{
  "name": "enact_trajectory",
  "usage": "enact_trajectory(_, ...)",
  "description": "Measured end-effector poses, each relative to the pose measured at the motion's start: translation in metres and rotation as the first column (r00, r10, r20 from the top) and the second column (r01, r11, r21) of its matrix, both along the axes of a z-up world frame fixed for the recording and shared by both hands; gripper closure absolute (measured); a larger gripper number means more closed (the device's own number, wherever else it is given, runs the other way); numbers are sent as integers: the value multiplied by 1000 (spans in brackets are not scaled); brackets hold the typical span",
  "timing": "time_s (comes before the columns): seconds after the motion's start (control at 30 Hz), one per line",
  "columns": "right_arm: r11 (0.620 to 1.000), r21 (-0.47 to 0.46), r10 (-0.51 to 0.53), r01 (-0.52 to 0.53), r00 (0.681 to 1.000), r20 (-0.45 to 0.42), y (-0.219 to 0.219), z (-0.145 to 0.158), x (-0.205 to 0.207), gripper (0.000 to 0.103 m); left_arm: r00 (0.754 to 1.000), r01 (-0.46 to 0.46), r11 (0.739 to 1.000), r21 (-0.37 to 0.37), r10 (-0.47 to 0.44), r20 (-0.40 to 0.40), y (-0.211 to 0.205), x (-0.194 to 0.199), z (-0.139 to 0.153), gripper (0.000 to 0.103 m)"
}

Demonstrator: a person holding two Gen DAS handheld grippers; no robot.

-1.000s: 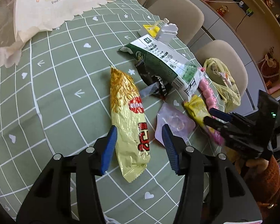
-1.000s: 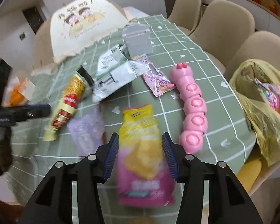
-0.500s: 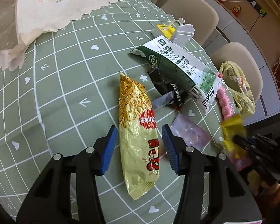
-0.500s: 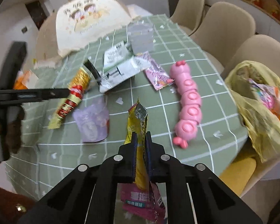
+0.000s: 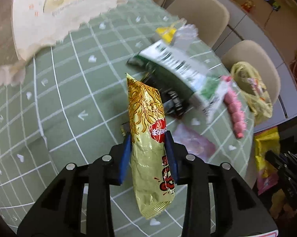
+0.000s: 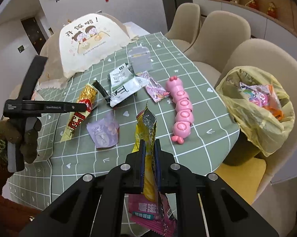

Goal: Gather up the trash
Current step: 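Carry the gold bag and pink chip bag to the trash bag with both tools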

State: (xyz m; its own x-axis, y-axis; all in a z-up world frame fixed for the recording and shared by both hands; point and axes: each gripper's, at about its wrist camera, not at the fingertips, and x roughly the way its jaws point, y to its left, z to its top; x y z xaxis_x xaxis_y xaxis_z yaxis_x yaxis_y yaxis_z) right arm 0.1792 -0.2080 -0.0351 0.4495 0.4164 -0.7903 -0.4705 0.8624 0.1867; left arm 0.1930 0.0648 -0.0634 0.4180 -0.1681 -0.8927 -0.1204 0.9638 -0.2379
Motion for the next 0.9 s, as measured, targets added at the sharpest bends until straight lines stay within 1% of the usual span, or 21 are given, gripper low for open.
enact_trajectory(0.2, 1000, 17, 10, -11, 999, 51, -5, 19, -7, 93, 992, 21, 1000, 23, -24, 124, -19, -16, 49, 71)
enact_trajectory(0.3, 1000, 24, 10, -12, 996, 89, -8, 32, -9, 93, 983, 40, 999, 28, -44, 178, -29, -19, 72, 71)
enact_trajectory(0.37, 999, 32, 4, -8, 992, 123, -12, 43, -7, 93, 972, 53, 998, 20, -56, 229, -37, -19, 89, 71)
enact_trajectory(0.43, 999, 40, -4, -2, 987, 160, -18, 57, -3, 93, 960, 61, 998, 16, -63, 272, -44, -16, 103, 71)
enact_trajectory(0.53, 999, 52, -24, 13, 975, 220, -30, 79, 5, 93, 933, 75, 997, -3, -69, 352, -57, -13, 130, 71)
enact_trajectory(0.67, 997, 69, -55, 37, 960, 276, -52, 102, 20, 93, 882, 101, 995, -22, -79, 465, -80, -4, 165, 71)
enact_trajectory(0.77, 996, 59, -76, 60, 945, 320, -74, 118, 33, 93, 855, 134, 991, -23, -104, 508, -100, 8, 178, 70)
enact_trajectory(0.83, 995, 56, -92, 78, 937, 337, -89, 124, 39, 93, 849, 164, 986, -22, -130, 513, -120, 22, 182, 70)
enact_trajectory(0.9, 993, 60, -120, 106, 929, 351, -109, 130, 49, 93, 848, 190, 981, -21, -154, 506, -139, 34, 182, 70)
